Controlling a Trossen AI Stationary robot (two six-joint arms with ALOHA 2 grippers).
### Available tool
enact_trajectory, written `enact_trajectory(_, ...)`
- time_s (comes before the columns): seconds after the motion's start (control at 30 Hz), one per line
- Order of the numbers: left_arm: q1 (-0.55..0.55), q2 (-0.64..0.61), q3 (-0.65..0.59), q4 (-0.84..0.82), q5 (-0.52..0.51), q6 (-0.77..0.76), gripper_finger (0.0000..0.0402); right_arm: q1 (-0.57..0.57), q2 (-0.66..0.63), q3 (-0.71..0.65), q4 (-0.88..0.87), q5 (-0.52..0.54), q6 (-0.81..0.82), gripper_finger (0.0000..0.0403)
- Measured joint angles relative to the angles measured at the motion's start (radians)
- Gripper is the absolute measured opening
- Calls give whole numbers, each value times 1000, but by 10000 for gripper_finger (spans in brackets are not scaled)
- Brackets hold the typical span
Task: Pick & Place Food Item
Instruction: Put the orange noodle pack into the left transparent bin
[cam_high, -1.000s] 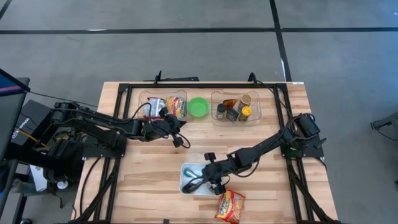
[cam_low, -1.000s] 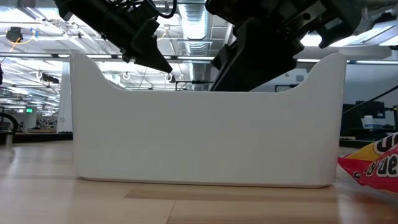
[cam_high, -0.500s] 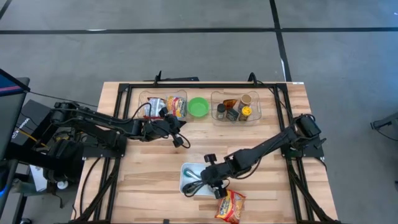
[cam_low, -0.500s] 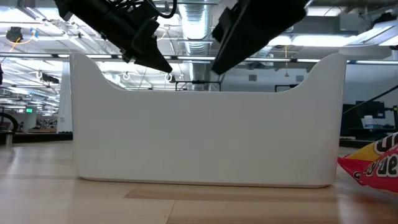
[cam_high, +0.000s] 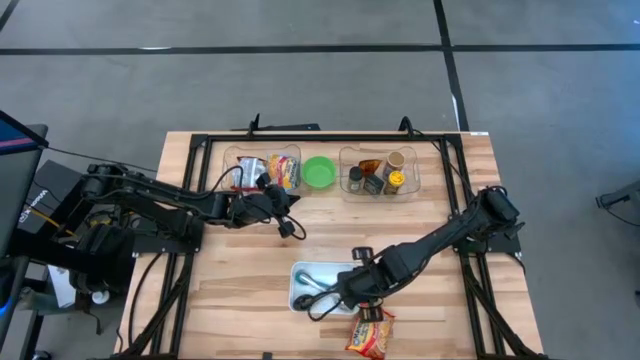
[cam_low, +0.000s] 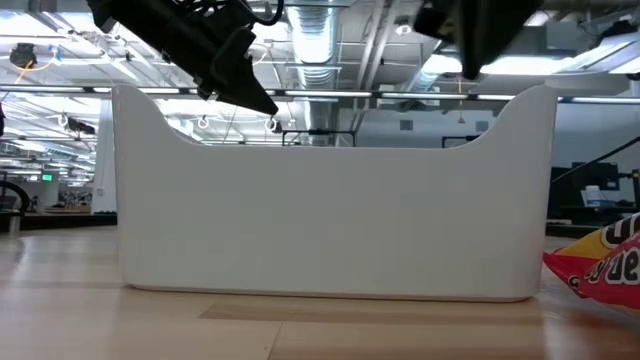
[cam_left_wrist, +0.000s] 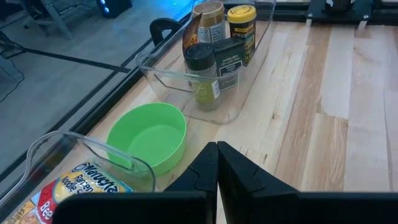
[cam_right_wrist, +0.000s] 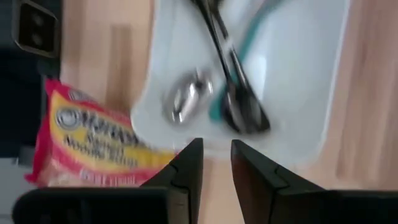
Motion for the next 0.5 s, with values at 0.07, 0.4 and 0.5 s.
enact_trajectory(0.07,0,0,0,8,0,0,3,10,0,10,-68,0,52,77)
enact_trajectory(0.4,0,0,0,8,0,3,3,108,1,2,-403,16,362,77)
enact_trajectory(0.5,0,0,0,7,0,3,3,152,1,2,-451,52,438,77)
